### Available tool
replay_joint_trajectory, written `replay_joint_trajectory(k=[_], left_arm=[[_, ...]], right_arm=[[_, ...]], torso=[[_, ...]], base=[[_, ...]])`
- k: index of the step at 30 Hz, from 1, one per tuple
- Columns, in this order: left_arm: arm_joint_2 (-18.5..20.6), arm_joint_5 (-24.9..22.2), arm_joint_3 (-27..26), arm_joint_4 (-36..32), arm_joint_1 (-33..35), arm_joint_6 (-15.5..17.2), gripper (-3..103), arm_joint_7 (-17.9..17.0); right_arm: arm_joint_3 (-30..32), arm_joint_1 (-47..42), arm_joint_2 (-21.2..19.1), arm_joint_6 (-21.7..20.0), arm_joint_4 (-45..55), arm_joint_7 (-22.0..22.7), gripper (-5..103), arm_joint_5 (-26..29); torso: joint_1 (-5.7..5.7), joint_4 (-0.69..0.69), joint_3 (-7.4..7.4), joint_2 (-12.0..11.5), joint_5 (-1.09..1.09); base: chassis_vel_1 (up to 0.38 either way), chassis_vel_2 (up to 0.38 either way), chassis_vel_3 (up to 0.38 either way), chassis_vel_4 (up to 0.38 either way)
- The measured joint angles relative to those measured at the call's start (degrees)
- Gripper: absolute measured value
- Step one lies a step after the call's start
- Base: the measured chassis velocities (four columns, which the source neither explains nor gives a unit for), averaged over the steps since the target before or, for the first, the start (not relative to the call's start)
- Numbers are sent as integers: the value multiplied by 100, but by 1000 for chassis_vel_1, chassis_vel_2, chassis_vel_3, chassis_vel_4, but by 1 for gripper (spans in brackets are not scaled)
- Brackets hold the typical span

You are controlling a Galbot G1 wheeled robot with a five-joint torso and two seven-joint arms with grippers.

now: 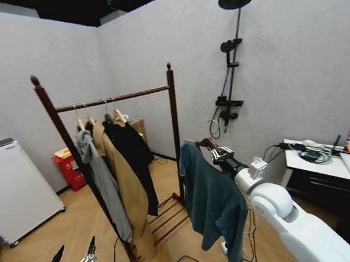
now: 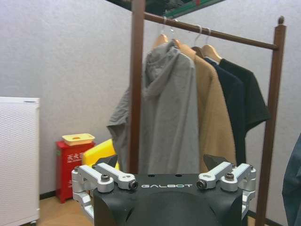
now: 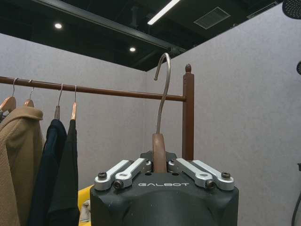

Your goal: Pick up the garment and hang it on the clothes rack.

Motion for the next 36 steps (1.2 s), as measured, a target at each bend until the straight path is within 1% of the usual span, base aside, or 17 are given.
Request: replay_joint_trajectory(k=[3,5,12,17,25,26,27,30,34,35,36], left_arm=[[0,0,0,0,0,0,100,0],[0,0,0,0,0,0,100,0],[0,0,0,0,0,0,100,0],[0,0,0,0,1,0,100,0],[0,0,0,0,0,0,100,0],[0,0,0,0,0,0,100,-1],[0,0,0,0,0,0,100,1],[0,0,0,0,-1,0,100,2],[0,0,0,0,-1,0,100,0],[0,0,0,0,-1,0,100,0],[0,0,0,0,-1,0,100,0]], right_arm=[[23,-14,4,69,-65,-18,10,-42],[51,-24,15,77,-84,-24,10,-81],[45,-43,93,98,-108,16,10,-158],[47,-97,113,86,5,17,10,-165],[77,-157,118,40,74,11,10,-183],[80,-166,129,40,78,8,10,-196],[80,-176,140,40,78,5,10,-211],[73,-187,155,40,78,-15,10,-230],[39,-179,170,39,43,-65,10,-240],[20,-149,182,39,8,-80,10,-244],[1,-104,186,39,-25,-112,10,-252]], torso=[[0,1,0,0,-1],[0,-5,0,0,-1],[-2,-3,-1,1,0],[-2,-3,-1,1,0],[0,-2,0,0,0],[0,-3,0,0,-3],[1,-3,0,0,2],[4,-3,0,-1,-3],[12,0,4,-4,3],[9,-5,2,-3,-2],[3,-4,0,-2,-4]], base=[[45,67,75,57],[0,0,0,0],[0,0,0,0],[-95,91,94,-64],[-173,180,196,-177],[-237,199,255,-226],[-217,220,255,-246],[-170,204,208,-163],[-64,152,131,-102],[-26,63,11,22],[-26,32,60,-27]])
